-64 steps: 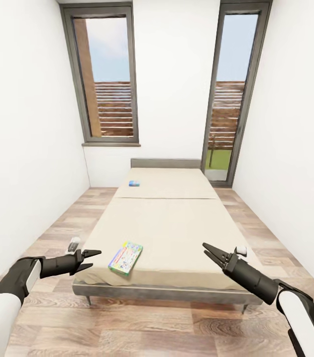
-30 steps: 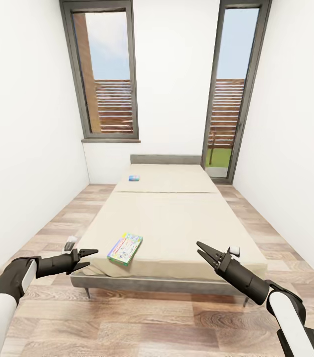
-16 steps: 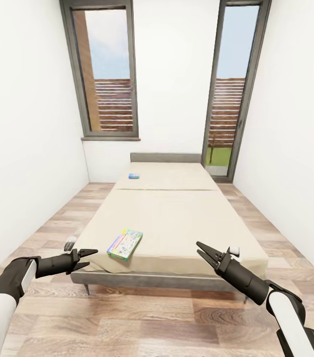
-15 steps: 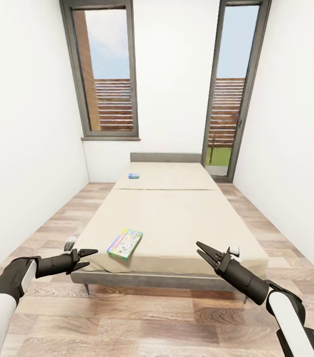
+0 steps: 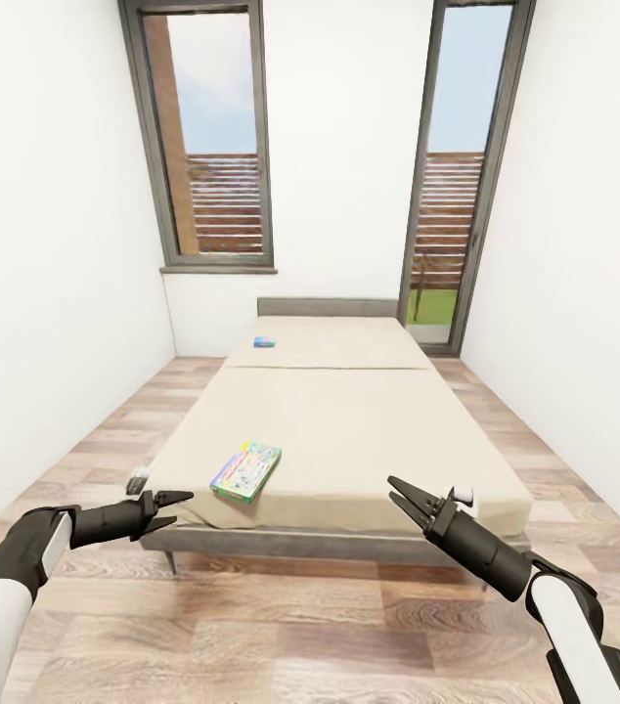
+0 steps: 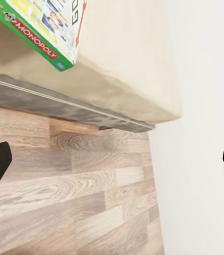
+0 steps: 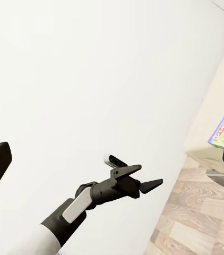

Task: Put all the toys in the child's room - the three board games (two on the bed and one on the table), the two jigsaw puzzles on the table, and the tennis ball on the table - inside the toy box on the table in the child's room.

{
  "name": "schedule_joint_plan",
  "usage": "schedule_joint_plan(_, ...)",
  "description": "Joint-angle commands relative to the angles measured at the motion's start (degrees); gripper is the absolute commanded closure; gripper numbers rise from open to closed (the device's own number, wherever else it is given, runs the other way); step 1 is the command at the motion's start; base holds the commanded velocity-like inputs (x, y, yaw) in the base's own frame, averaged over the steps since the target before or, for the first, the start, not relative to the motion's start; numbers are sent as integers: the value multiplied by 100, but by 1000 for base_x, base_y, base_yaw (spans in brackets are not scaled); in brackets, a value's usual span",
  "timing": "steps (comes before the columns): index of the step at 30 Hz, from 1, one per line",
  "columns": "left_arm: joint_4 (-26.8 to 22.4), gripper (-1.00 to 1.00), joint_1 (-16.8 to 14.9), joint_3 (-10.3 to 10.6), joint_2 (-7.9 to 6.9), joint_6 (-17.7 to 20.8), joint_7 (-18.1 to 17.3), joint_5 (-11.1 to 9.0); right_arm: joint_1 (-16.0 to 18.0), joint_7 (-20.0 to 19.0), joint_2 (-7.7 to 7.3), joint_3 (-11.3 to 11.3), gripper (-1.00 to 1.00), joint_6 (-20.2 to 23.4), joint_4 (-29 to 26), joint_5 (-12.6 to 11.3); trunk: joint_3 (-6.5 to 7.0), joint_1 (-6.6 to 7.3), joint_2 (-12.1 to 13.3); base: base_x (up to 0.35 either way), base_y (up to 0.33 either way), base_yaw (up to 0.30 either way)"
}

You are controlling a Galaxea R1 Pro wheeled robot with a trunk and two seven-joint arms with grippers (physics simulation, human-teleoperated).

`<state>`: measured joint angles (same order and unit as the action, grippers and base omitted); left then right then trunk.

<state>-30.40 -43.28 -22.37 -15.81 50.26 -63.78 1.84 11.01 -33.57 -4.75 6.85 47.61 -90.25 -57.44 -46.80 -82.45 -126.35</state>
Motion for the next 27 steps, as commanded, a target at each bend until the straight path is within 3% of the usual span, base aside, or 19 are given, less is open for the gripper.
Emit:
schedule_joint_plan(1, -1, -100, -5, -22, 2, 49, -26, 18, 5, -9, 1, 8, -100, 37, 0, -12, -24, -22, -44, 0, 0, 0)
schedule_joint_plan(10, -7, -100, -5, -22, -18, 46, -29, 18, 5, -6, 80, -46, -100, 30, 5, 11, -186, -219, -405, 0, 0, 0)
schedule_joint_plan(12, -8, -100, -5, -22, -18, 46, -29, 18, 5, 5, 165, -55, -100, 30, 3, 21, -222, -263, -485, 0, 0, 0)
schedule_joint_plan(14, -9, -100, -5, -22, -19, 46, -29, 18, 6, 67, 377, -65, -100, 35, -4, 39, -258, -307, -566, 0, 0, 0)
schedule_joint_plan(18, -12, -100, -5, -22, -20, 46, -29, 17, 6, 225, 561, -72, -100, 44, -7, 51, -329, -395, -726, 0, 0, 0)
schedule_joint_plan(27, -76, -100, -7, -28, -37, 31, -55, 7, -15, 312, 556, -7, -100, 82, -8, 32, -491, -593, -1087, 0, 0, 0)
